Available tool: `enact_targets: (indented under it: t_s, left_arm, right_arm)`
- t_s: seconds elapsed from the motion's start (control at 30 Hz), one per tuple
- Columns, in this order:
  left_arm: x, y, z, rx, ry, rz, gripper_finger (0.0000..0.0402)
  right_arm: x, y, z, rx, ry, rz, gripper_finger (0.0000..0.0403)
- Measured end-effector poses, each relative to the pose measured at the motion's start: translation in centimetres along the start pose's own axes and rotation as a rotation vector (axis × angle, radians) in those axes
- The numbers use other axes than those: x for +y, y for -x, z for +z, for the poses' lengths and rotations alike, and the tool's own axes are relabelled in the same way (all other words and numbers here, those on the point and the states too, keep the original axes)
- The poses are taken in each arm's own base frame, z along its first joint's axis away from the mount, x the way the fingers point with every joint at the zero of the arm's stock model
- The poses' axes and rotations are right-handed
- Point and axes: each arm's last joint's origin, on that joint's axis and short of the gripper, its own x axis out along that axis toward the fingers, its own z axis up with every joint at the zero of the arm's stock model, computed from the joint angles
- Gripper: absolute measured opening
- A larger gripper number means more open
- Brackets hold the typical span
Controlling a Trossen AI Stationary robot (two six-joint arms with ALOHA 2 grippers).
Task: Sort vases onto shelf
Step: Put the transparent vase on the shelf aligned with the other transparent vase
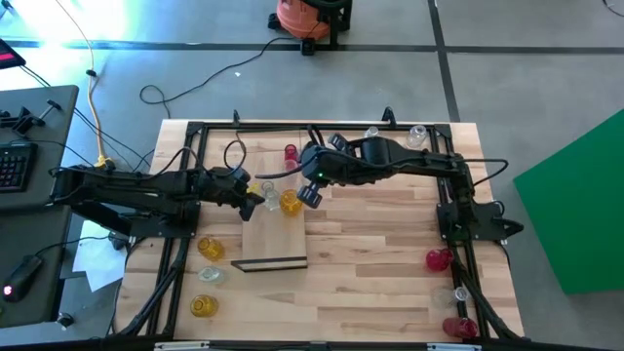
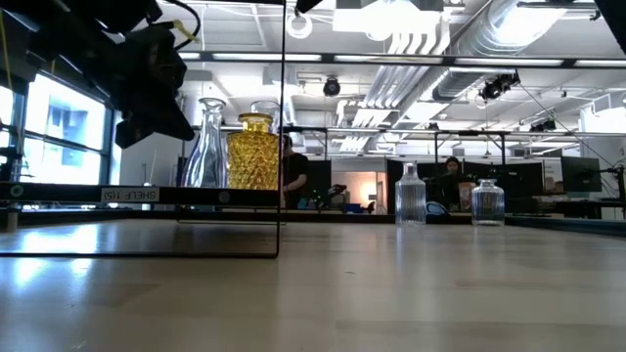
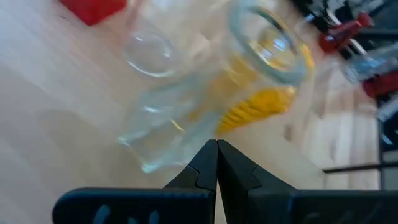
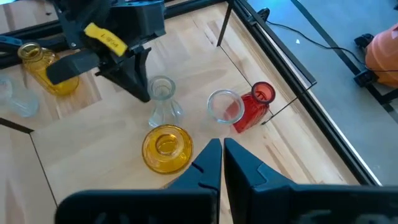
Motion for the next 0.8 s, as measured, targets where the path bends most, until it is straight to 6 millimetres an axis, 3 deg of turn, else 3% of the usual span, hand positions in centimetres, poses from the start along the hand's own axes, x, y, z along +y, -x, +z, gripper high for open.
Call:
enact_targets:
  t_s: [0.4,0.8]
  left_arm:
    - [-2.1,0.2,-0.4,0.032,-0.009,-0.204,0.0]
    - [-2.0,-0.5,0.3,-0.069,-0.064,-0.148,0.0]
  right_arm:
    - [0.0,0.0,-0.1,0.006,0.016,-0.001,0.0]
    - [0.0,0.0,-0.1,0.007,0.022,0.002,0.0]
